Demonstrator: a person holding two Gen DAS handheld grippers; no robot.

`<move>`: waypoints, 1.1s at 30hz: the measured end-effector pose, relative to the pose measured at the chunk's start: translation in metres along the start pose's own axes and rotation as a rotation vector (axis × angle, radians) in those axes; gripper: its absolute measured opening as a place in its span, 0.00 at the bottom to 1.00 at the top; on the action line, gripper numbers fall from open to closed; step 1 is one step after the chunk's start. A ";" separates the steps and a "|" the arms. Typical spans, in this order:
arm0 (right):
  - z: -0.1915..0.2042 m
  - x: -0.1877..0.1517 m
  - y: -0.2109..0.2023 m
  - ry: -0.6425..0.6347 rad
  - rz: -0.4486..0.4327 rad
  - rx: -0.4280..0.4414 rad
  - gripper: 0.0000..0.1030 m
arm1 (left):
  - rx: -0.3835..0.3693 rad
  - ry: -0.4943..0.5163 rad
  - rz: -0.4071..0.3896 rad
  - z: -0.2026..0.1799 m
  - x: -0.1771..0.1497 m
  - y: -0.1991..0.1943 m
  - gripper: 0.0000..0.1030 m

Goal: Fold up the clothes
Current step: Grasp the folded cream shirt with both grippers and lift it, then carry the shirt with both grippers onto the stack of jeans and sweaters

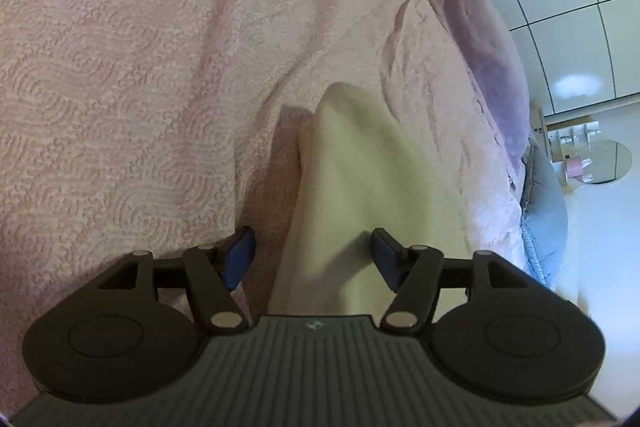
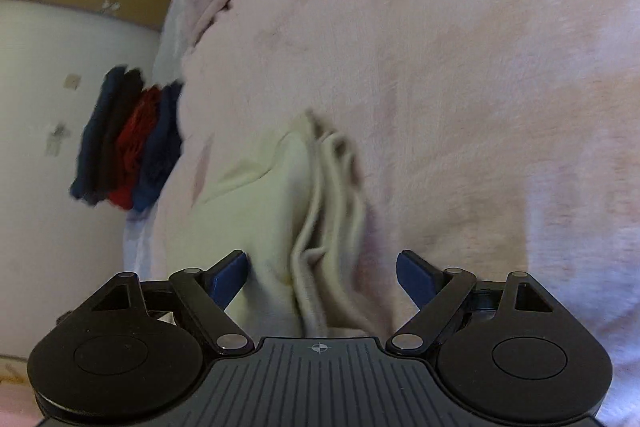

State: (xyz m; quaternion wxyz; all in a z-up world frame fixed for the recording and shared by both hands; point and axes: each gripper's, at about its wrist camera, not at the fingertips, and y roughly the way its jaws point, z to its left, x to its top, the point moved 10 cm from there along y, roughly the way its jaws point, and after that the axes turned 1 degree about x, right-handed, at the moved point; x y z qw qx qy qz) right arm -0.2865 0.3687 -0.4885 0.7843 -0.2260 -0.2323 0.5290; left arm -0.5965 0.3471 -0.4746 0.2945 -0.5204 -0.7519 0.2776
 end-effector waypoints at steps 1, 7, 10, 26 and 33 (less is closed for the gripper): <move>0.001 -0.001 0.003 -0.004 0.011 0.004 0.82 | -0.009 0.002 0.004 -0.002 -0.001 0.002 0.56; -0.002 -0.003 0.011 0.021 0.066 0.051 0.46 | -0.020 0.033 0.037 -0.014 0.004 0.015 0.45; -0.001 -0.004 0.013 0.015 0.076 0.069 0.49 | -0.049 0.004 0.052 -0.009 0.006 0.014 0.40; 0.063 -0.016 -0.064 0.237 -0.047 0.132 0.27 | -0.149 0.095 0.033 -0.105 0.015 -0.057 0.10; 0.190 0.030 -0.035 0.167 -0.110 0.234 0.27 | -0.172 0.174 -0.102 -0.120 0.128 -0.154 0.10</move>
